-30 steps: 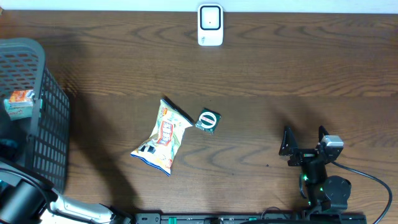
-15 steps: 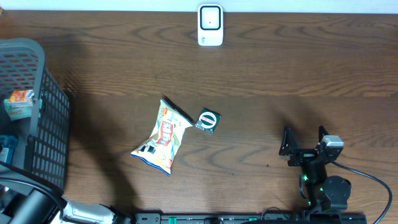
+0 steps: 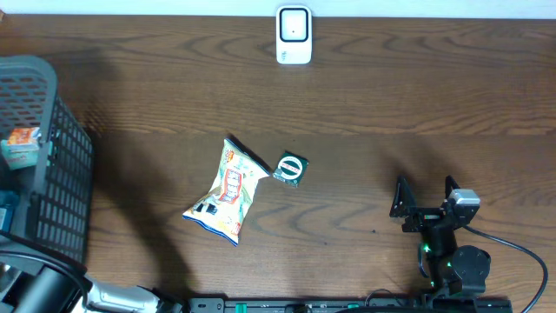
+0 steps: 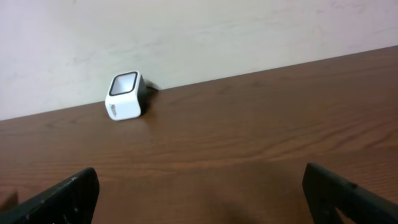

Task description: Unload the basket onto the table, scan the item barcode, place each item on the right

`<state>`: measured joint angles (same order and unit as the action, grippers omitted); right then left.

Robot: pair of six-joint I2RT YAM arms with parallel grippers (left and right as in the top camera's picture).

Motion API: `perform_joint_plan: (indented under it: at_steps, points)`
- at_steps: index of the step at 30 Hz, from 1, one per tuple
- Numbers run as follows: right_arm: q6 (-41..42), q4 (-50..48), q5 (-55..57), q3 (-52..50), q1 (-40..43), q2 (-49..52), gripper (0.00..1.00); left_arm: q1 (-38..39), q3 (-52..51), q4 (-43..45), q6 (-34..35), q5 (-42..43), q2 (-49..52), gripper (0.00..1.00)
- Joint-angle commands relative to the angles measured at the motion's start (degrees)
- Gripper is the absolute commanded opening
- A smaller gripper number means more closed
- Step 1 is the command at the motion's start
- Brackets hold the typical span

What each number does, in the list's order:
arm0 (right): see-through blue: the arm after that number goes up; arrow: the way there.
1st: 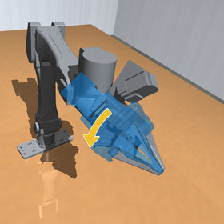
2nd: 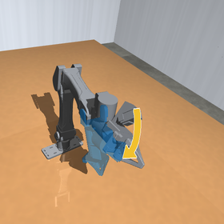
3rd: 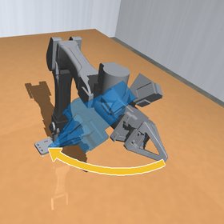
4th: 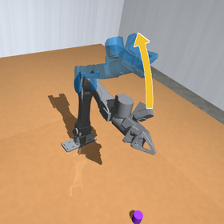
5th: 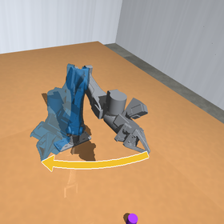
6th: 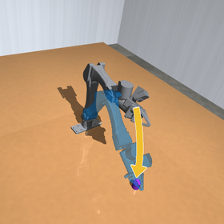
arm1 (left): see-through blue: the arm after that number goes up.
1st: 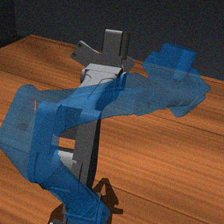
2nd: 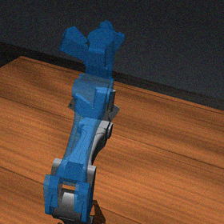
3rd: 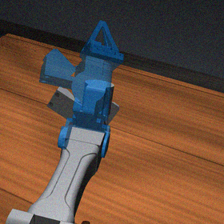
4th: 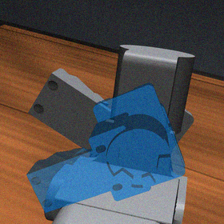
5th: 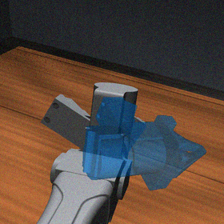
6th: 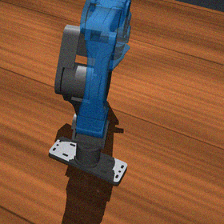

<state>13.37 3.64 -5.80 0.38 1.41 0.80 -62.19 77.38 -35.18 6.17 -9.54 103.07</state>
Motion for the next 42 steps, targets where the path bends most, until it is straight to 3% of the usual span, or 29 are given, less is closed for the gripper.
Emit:
perform_joint_plan:
  at_steps: [1,5,7,19,26,29,31,34,39,42]
  points:
    - [-0.15,0.22,-0.35,-0.07,-0.33,-0.15,0.99,-2.40,-0.39,0.83,0.39,-1.60,1.46,0.47]
    - [-0.15,0.22,-0.35,-0.07,-0.33,-0.15,0.99,-2.49,-0.44,0.39,2.10,-1.09,4.72,0.77]
    - [-0.15,0.22,-0.35,-0.07,-0.33,-0.15,0.99,-2.49,-0.48,-0.24,2.08,-0.09,6.51,0.81]
    - [-0.15,0.22,-0.35,-0.07,-0.33,-0.15,0.99,-2.29,-0.61,-5.29,5.16,0.48,16.57,0.87]
    - [-0.15,0.22,-0.35,-0.07,-0.33,-0.15,0.99,-1.22,-0.79,-7.26,5.03,7.93,16.37,0.87]
    - [-0.15,0.22,-0.35,-0.07,-0.33,-0.15,0.99,0.55,-0.79,-7.87,0.20,9.40,15.85,0.88]
    - [-0.15,0.22,-0.35,-0.07,-0.33,-0.15,0.99,2.51,-0.79,-8.20,-5.16,9.60,15.13,0.98]
    - [-0.15,0.22,-0.35,-0.07,-0.33,-0.15,0.99,6.43,-0.79,-8.35,-12.13,9.60,13.25,1.00]
    - [-0.15,0.22,-0.35,-0.07,-0.33,-0.15,0.99,12.87,-0.79,-6.32,-18.03,9.55,8.98,0.98]
    - [-0.15,0.22,-0.35,-0.07,-0.33,-0.15,0.99,15.61,-0.76,-2.16,-17.29,9.55,6.54,0.98]
